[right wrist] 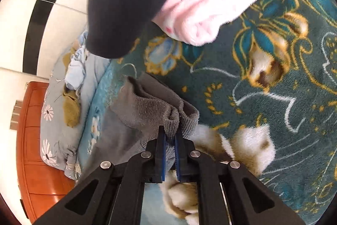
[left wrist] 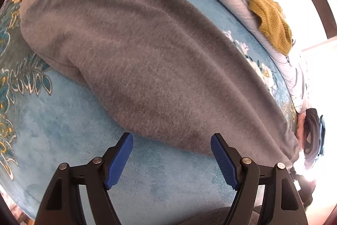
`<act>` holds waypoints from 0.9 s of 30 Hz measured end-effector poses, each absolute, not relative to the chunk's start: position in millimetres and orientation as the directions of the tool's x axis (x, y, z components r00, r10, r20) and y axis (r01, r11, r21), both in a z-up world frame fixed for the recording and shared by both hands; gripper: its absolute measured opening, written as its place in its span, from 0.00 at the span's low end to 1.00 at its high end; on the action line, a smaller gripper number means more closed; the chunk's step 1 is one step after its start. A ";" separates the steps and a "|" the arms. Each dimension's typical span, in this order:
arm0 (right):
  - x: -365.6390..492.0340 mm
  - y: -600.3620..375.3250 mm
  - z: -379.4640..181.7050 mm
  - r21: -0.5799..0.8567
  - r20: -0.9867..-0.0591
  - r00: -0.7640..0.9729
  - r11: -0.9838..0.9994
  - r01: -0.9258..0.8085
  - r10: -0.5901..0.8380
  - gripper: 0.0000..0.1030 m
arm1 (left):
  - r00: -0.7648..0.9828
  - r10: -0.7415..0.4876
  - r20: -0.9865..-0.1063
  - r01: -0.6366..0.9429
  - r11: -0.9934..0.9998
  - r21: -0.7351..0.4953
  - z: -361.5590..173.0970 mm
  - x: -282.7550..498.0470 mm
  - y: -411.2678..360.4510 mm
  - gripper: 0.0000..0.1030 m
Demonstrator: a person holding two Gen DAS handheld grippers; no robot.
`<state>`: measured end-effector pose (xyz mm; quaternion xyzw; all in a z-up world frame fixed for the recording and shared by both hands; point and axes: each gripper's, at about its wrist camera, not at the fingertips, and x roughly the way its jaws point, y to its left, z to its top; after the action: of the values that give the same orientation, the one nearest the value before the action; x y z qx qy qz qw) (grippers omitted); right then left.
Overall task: Fold clothes
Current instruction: 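Grasp the grey ribbed cuff with the right gripper and lift it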
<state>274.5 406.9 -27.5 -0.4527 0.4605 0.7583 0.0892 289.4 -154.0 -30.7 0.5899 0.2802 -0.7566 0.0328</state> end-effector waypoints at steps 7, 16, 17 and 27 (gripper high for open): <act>277.1 404.5 -11.3 0.488 -0.839 -0.512 -0.669 -0.561 -0.183 0.23 | -0.381 0.283 -0.880 0.392 -0.813 -0.431 -17.7 296.2 -161.9 0.77; 283.3 425.0 -36.9 0.605 -0.781 -0.573 -0.527 -0.597 -0.248 0.35 | -0.382 0.362 -0.850 0.407 -0.760 -0.507 -37.8 280.2 -155.7 0.77; 283.3 424.4 -36.7 0.607 -0.779 -0.579 -0.522 -0.599 -0.241 0.32 | -0.376 0.366 -0.851 0.402 -0.763 -0.506 -39.0 278.7 -152.9 0.77; 270.3 403.6 15.4 0.591 -0.762 -0.622 -0.588 -0.553 -0.181 0.16 | -0.271 0.352 -0.896 0.305 -0.851 -0.426 -49.3 261.7 -121.3 0.80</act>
<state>270.3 403.6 15.4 -0.4185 0.4384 0.7865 0.1184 261.7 -121.3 -49.3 0.6037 0.2721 -0.7492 -0.0154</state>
